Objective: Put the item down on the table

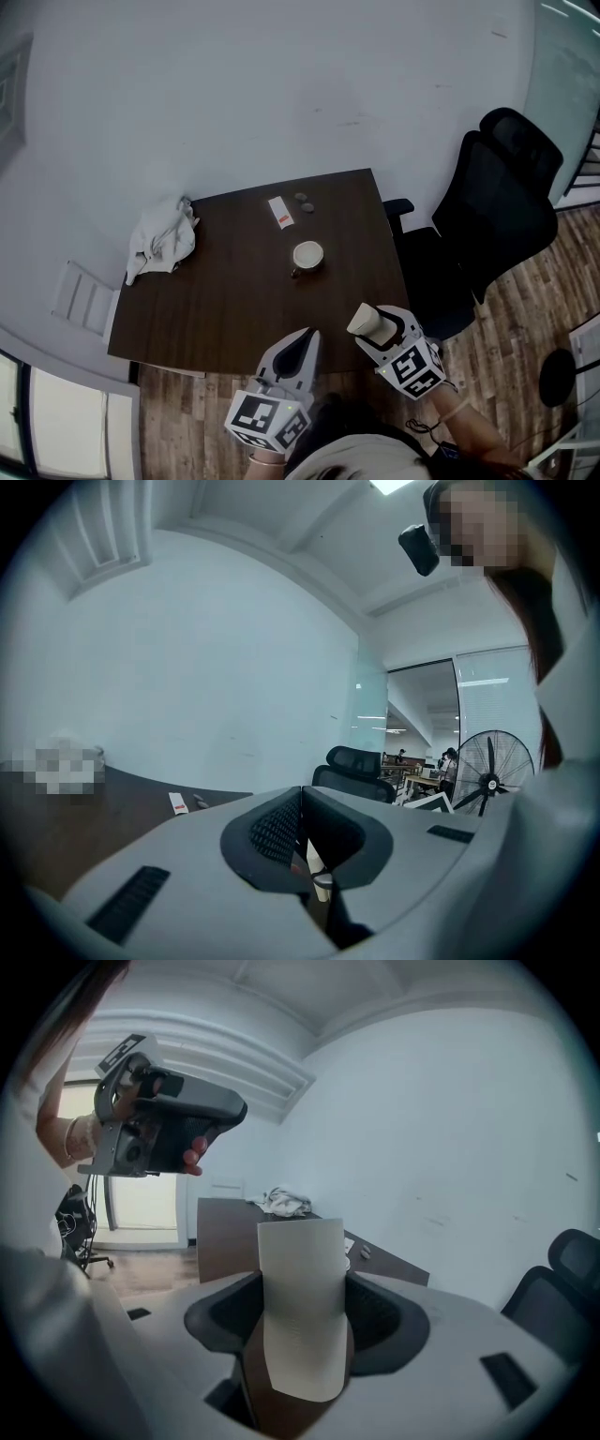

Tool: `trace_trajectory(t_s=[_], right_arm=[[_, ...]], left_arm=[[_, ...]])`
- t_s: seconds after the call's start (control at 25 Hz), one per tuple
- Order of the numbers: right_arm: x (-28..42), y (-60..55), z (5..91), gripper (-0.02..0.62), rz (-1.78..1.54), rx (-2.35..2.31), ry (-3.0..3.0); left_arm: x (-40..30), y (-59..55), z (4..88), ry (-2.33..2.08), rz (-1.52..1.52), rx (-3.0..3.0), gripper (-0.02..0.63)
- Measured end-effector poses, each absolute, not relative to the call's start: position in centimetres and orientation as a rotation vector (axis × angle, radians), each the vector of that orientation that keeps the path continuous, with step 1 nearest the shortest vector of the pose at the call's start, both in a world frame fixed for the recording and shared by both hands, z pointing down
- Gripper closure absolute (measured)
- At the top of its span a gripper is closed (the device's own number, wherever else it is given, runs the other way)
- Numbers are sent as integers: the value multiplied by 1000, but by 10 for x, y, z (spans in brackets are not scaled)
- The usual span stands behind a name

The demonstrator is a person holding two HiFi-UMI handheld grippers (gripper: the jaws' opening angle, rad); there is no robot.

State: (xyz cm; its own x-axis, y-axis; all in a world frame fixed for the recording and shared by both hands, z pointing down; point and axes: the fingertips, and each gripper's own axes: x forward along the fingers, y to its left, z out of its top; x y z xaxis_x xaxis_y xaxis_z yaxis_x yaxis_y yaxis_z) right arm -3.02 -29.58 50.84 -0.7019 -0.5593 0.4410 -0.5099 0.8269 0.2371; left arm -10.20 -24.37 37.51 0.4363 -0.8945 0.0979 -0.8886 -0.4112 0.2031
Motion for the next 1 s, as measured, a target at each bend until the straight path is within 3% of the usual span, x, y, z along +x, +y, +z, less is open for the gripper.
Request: trace_trajectory(t_s=[1.0], right_arm=[[-72, -326, 613, 318, -163, 580, -2192]], left_arm=[[-156, -285, 382, -1499, -28, 2468, 588]])
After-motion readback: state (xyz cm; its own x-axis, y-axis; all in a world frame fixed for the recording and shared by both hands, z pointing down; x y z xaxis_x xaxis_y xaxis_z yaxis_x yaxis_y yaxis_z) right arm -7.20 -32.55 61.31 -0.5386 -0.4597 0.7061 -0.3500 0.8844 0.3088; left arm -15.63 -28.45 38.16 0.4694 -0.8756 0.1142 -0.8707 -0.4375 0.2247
